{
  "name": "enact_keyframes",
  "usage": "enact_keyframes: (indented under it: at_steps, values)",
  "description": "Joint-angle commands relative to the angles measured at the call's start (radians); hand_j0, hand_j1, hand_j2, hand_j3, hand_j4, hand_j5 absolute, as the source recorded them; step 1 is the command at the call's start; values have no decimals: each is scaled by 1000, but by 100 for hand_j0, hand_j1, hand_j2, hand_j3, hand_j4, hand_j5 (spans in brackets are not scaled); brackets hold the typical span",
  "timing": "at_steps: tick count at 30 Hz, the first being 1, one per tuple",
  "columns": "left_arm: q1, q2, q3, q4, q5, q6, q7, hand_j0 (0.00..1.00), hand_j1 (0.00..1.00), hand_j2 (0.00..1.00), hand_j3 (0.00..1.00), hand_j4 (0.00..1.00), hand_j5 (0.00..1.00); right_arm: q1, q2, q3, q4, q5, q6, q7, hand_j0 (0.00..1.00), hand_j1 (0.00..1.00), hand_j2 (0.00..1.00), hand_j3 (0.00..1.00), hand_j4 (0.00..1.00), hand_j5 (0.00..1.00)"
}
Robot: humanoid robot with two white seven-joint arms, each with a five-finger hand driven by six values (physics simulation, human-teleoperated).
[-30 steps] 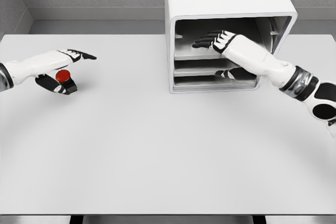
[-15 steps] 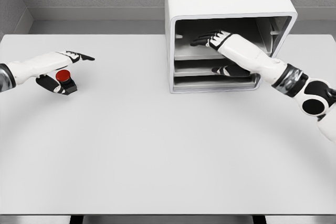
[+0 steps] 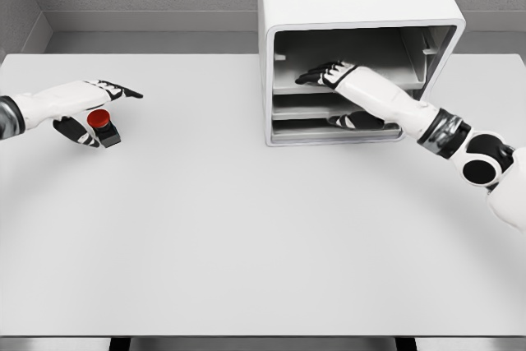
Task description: Slide open multi-storey tabletop storage cabinets and put open load switch and slide close multi-storey tabletop storage cabinets
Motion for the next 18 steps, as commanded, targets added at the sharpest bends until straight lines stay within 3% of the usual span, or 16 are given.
enact_keyframes:
  at_steps: [1,7,9,18]
  values:
    - [0,0,-1,6,-1,3,0,91,91,91,91,91,91,0,-3,6,-3,-6,0,-1,88,88,88,88,88,88]
    - [0,4,2,14,-21,3,0,87,87,87,87,87,87,8,-23,4,-33,-6,0,-1,89,89,89,89,89,89]
    - [0,6,3,16,-24,3,0,82,82,82,82,82,82,11,-35,4,-47,-6,0,-2,89,89,89,89,89,89]
    - [-6,7,2,34,-51,3,0,78,78,78,78,78,78,35,-69,0,-75,-9,0,-2,89,89,89,89,89,89]
